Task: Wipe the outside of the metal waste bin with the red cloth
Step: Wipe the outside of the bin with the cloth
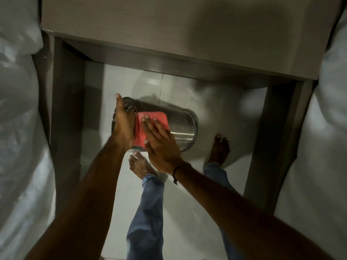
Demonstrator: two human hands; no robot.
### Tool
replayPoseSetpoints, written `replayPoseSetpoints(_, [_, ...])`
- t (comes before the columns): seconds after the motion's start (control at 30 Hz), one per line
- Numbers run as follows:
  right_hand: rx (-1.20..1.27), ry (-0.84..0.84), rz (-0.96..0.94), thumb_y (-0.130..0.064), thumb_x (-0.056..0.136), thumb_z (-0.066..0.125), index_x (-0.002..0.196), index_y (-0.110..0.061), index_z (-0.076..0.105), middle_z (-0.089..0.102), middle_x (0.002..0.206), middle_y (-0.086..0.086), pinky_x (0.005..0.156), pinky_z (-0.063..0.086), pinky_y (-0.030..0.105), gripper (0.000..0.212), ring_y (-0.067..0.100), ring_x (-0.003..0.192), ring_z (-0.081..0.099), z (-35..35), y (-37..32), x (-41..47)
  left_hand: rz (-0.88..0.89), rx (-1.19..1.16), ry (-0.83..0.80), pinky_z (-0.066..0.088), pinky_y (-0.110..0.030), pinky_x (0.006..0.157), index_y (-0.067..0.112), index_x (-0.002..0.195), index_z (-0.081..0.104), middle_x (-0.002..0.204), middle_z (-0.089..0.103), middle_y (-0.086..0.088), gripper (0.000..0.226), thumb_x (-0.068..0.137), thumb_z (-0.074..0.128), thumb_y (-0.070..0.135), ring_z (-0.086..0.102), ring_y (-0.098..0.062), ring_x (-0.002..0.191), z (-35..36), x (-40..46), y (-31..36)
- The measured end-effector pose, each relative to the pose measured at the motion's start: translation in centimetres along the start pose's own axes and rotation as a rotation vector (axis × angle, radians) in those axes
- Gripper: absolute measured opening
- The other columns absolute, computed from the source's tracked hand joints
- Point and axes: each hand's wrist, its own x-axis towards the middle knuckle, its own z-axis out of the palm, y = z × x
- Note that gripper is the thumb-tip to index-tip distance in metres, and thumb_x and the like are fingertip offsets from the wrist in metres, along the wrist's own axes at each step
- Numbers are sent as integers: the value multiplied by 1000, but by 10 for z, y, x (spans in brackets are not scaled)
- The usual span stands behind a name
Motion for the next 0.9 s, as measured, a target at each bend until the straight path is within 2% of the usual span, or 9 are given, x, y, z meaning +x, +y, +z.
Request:
replayPoseSetpoints(0.13, [36, 14, 32, -34, 108, 20, 165, -14, 4, 3, 176, 4, 130, 13, 56, 62, 24, 163, -3, -3, 7, 11, 0, 16, -7, 39, -55, 124, 23, 146, 60, 151, 62, -17, 88, 97, 11, 77, 58, -36, 141, 1, -2, -4])
replayPoseSetpoints(0.27, [153, 63, 102, -33, 109, 22, 164, -13, 6, 6, 175, 7, 131, 11, 56, 61, 24, 163, -1, -17, 15, 29, -5, 11, -15, 37, -54, 124, 30, 115, 67, 147, 63, -14, 67, 104, 12, 66, 56, -34, 141, 0, -7, -17])
replayPoseSetpoints(0.4, [49, -47, -5, -47, 105, -4, 165, -12, 4, 2, 176, 6, 132, 10, 53, 70, 25, 163, -5, -2, 0, 1, -22, -50, 39, 41, -55, 122, 20, 143, 63, 146, 66, -18, 95, 94, 11, 82, 62, -37, 137, -6, -2, -11])
replayPoseSetpoints(0.47, [79, -58, -7, -48, 105, -5, 165, -11, 4, 2, 176, 7, 132, 9, 53, 71, 25, 163, -6, 3, -3, -4, -8, -47, 25, 42, -56, 122, 19, 147, 60, 145, 67, -19, 95, 93, 14, 83, 63, -37, 136, -2, -4, -11])
replayPoseSetpoints(0.57, [309, 23, 141, -30, 113, 24, 165, -13, 8, 6, 176, 7, 132, 10, 53, 58, 25, 163, -2, -8, -1, 17, 43, 21, 8, 42, -53, 121, 21, 150, 55, 154, 59, -14, 80, 100, 19, 72, 59, -31, 139, 3, -13, -25])
replayPoseSetpoints(0.7, [851, 108, 424, -38, 111, 37, 163, -30, 24, 15, 173, 4, 125, 33, 51, 55, 30, 158, 23, -38, -8, 43, 74, 200, -53, 50, -25, 86, 25, 159, 41, 161, 50, -11, 78, 101, 16, 71, 57, -20, 133, 14, -25, -37])
replayPoseSetpoints(0.77, [1043, 163, 496, -41, 108, 46, 160, -32, 35, 27, 169, 1, 110, 43, 25, 54, 24, 151, 36, -50, -8, 45, 123, 299, -48, 51, -27, 90, 26, 157, 45, 158, 55, -10, 84, 95, 19, 76, 56, -24, 139, 22, -27, -40])
replayPoseSetpoints(0.83, [1197, 208, 547, -37, 106, 53, 155, -28, 46, 44, 163, -2, 95, 47, 8, 50, 17, 146, 46, -57, 2, 43, 119, 402, -52, 52, -40, 107, 30, 147, 59, 143, 67, -9, 96, 81, 23, 90, 62, -29, 136, 32, -30, -41])
replayPoseSetpoints(0.9, [1384, 200, 620, -30, 106, 56, 151, -23, 53, 55, 156, -2, 104, 53, 22, 45, 17, 141, 54, -65, 16, 41, 91, 478, -61, 47, -49, 117, 49, 122, 73, 132, 72, 0, 97, 62, 23, 106, 64, -29, 133, 39, -29, -46])
